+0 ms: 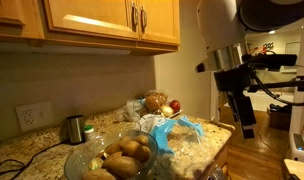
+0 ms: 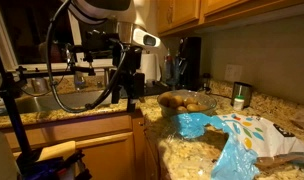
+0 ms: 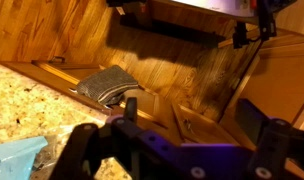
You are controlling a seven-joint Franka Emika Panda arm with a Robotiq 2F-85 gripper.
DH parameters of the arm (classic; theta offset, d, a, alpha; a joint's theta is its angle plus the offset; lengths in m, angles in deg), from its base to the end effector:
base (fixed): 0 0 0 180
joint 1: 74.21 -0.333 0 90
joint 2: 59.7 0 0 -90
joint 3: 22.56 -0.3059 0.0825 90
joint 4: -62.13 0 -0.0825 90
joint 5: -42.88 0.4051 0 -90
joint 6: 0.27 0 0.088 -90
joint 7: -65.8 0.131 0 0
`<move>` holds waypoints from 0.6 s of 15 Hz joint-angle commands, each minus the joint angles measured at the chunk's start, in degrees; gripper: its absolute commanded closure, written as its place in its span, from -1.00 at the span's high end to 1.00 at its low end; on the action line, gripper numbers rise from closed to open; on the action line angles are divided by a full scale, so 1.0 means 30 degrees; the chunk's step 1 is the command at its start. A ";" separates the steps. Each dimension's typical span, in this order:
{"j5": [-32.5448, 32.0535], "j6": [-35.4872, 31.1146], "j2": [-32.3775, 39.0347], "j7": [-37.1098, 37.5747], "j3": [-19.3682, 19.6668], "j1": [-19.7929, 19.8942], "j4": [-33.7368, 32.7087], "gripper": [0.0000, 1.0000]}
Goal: Remove a potato from the plastic bag and put it in the glass bowl
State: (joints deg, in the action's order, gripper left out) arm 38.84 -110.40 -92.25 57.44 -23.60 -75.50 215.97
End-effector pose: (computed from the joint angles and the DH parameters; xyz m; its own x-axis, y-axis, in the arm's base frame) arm 0.3551 0.0071 0.3500 0.9579 0.2034 -0.2027 0.2158 -0.9756 0.0409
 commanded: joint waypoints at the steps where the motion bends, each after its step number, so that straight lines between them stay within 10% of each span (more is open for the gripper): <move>1: -0.0083 0.0033 0.0004 0.0084 0.0161 -0.0175 -0.0021 1.00; 9: -0.0096 -0.0143 -0.0007 0.0016 0.0152 -0.0215 0.0012 1.00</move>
State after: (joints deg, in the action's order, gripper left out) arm 38.84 -110.40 -92.25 57.44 -23.60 -75.50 215.97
